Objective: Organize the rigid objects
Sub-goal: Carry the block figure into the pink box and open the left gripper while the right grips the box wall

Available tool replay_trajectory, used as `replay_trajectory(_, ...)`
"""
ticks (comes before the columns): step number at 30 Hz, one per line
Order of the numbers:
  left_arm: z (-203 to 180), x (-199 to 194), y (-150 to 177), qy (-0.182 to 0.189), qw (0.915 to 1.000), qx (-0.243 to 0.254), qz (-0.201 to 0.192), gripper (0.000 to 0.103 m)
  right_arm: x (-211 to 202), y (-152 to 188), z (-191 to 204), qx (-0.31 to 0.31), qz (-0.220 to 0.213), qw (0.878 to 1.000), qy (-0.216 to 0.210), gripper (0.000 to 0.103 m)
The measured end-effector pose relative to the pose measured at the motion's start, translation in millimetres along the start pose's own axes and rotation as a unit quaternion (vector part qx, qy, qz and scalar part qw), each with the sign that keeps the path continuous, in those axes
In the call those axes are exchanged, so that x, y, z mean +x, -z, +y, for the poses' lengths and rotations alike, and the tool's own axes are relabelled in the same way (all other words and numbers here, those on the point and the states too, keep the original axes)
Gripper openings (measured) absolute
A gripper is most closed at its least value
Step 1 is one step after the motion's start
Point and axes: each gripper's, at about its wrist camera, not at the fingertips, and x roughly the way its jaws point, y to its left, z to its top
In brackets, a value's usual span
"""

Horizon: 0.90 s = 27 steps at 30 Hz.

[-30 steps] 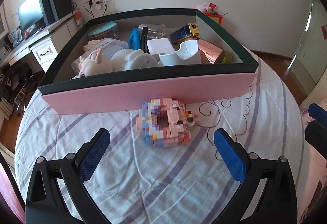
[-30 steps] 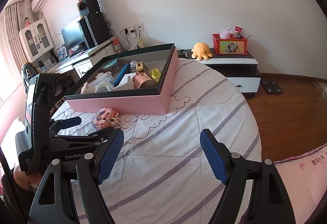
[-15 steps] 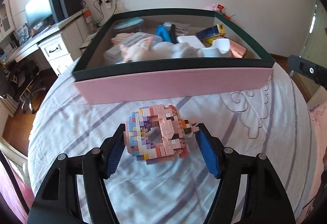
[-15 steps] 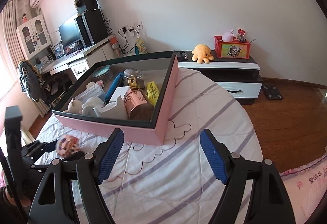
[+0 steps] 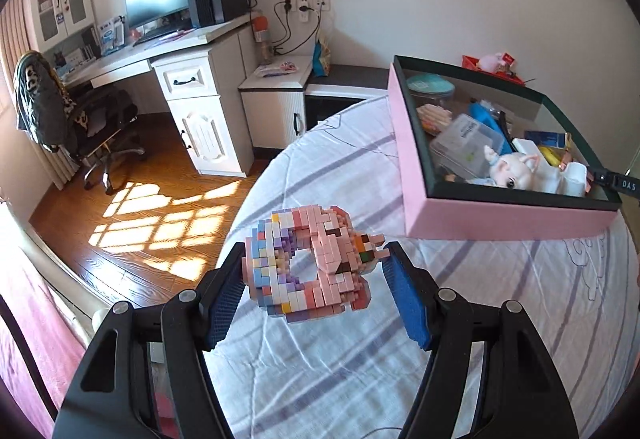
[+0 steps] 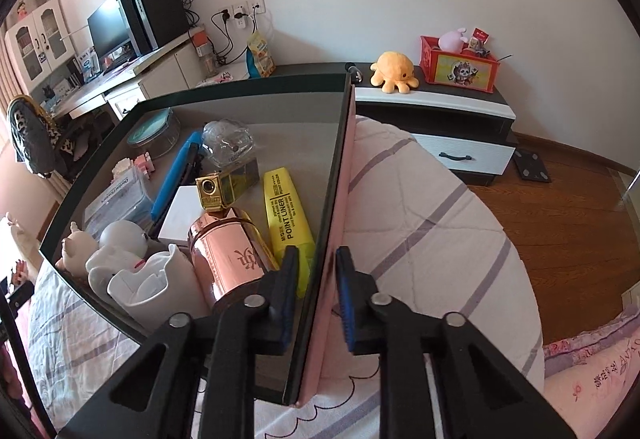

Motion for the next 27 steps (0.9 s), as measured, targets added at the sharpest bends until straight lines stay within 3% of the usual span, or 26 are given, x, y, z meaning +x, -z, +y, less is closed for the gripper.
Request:
replay_trajectory(7, -15.0, -5.5, -42.0, 0.035, 0.9988, -0.003, -0.035, 0.069, -0.8, -0.2, 1.8, -0.017, -0.001, 1.0, 0.007, 0.015)
replay_trajectory(14, -89.8, 17.1, -83.4, 0.088, 0.9946, 0.045, -0.032, 0.069, -0.4, -2.8, 4.6, -0.021, -0.002, 1.0, 0.007, 0.015)
replay_trajectory(20, -147.8, 45.9, -93.7, 0.111, 0.9908, 0.078, -0.005, 0.069, -0.6, -2.8, 2.8, -0.024, -0.003, 1.0, -0.001, 0.016)
replay_trajectory(27, -174.1, 57.8, -91.3, 0.111, 0.9894, 0.094, -0.003, 0.071, -0.7, -1.8, 1.3, -0.023, -0.007, 1.0, -0.01, 0.018)
